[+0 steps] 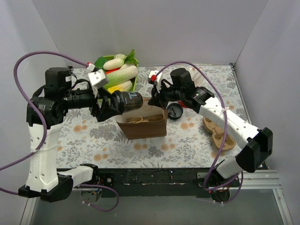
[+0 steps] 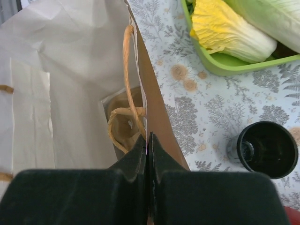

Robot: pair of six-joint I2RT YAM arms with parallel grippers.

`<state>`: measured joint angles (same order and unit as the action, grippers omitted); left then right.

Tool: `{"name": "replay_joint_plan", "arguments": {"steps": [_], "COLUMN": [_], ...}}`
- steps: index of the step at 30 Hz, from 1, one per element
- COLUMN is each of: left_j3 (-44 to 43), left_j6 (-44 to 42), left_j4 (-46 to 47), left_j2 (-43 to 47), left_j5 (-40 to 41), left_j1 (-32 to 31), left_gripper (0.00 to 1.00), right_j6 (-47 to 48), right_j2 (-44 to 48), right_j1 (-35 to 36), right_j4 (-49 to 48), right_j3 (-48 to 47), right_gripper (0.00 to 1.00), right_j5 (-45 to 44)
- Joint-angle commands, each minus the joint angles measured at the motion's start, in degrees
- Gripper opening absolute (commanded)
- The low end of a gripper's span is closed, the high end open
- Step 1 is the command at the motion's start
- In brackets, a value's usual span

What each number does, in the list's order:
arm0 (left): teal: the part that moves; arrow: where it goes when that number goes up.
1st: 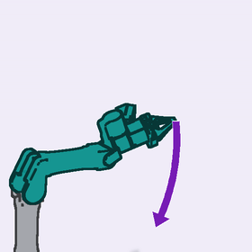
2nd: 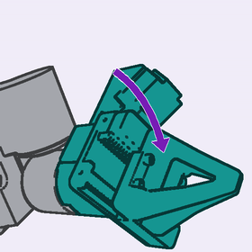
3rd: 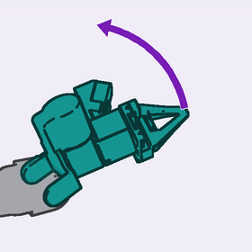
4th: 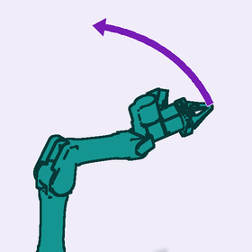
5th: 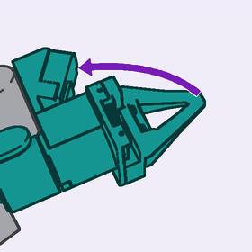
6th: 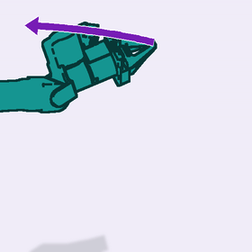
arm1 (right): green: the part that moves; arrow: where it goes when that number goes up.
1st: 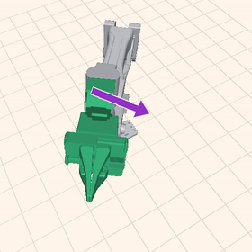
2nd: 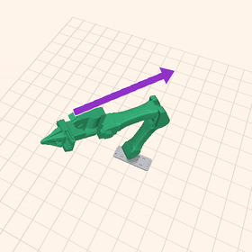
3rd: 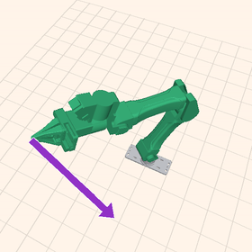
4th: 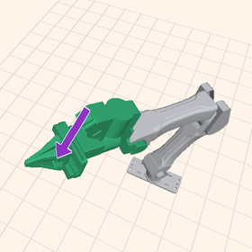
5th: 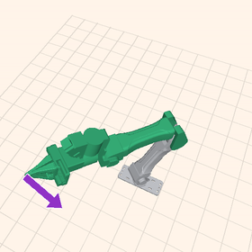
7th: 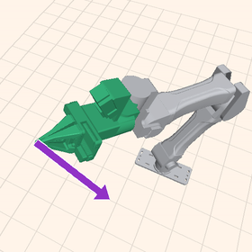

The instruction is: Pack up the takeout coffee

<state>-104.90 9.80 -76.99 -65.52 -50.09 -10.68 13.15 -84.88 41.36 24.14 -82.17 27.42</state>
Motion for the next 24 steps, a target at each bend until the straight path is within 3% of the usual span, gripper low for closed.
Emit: {"name": "replay_joint_plan", "arguments": {"steps": [1,8,17,24], "left_j3": [-0.21,4.26,8.31,7.17], "left_j6": [-4.08,-12.7,-21.31,-25.44], "left_j4": [-2.29,-2.29,-2.29,-2.2], "left_j2": [-2.68,-2.51,-4.17,-9.1], "left_j5": [8.67,13.42,18.0,23.36], "left_j1": [-0.13,-0.13,-1.1,-7.59], "left_gripper": [0.0,0.0,0.0,0.0], "right_j6": [-1.11,5.57,11.55,13.04], "right_j2": [1.13,-1.51,-0.29,1.74], "right_j1": [0.12,1.17,3.01,6.62], "right_j4": [-13.14,-20.01,-27.47,-29.77], "right_j3": [1.75,1.75,6.05,9.31], "right_gripper": [0.01,0.01,0.01,0.01], "right_j5": [-1.32,3.07,0.72,-3.42]}}
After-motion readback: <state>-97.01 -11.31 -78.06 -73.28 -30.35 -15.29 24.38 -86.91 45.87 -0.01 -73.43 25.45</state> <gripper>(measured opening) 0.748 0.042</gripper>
